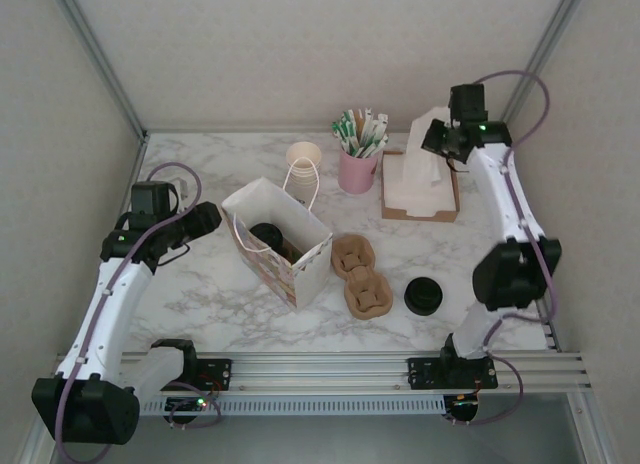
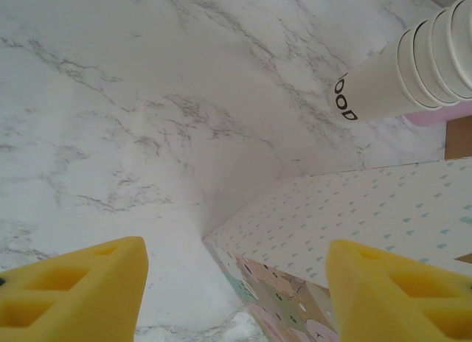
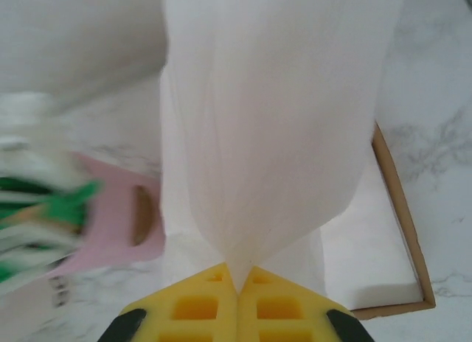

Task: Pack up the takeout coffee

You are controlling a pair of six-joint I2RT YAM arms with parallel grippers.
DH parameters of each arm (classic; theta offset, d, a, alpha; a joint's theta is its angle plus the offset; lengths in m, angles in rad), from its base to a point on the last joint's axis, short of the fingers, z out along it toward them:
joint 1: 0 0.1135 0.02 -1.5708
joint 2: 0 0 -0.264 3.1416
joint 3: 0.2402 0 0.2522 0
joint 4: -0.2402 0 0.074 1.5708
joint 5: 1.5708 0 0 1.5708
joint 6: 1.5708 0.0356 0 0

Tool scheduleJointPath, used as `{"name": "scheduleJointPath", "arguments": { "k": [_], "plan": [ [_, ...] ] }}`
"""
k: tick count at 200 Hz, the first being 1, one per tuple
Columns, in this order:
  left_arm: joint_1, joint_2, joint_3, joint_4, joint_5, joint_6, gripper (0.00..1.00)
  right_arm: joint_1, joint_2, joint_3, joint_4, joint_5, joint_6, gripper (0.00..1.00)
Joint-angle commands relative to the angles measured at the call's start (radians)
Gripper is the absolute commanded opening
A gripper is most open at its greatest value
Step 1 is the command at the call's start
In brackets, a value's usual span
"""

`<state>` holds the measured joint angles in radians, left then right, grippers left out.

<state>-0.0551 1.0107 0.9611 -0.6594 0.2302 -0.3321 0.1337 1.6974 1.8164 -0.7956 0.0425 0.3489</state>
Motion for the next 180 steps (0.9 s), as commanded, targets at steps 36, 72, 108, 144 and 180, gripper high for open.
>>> {"name": "scheduleJointPath", "arguments": {
  "k": [36,72,108,144,180],
  "plan": [
    [0.013,-0.019,0.005,-0.019,0.004,0.009,0.65,0.464,-0.325,-0.085,0.188,0.036,-0.27,0.0],
    [0.013,-0.021,0.002,-0.019,0.007,0.006,0.65,0.713,-0.377,-0.13,0.282,0.063,-0.381,0.0],
    [0.012,-0.023,0.003,-0.017,0.009,0.004,0.65,0.845,-0.319,-0.12,0.296,0.132,-0.458,0.0],
    [0.012,-0.021,0.001,-0.019,0.009,0.002,0.65,0.935,-0.203,-0.041,0.225,0.24,-0.487,0.0],
    [0.012,-0.021,-0.001,-0.016,0.006,0.002,0.65,0.983,-0.093,0.035,0.11,0.319,-0.459,0.0]
  ]
}}
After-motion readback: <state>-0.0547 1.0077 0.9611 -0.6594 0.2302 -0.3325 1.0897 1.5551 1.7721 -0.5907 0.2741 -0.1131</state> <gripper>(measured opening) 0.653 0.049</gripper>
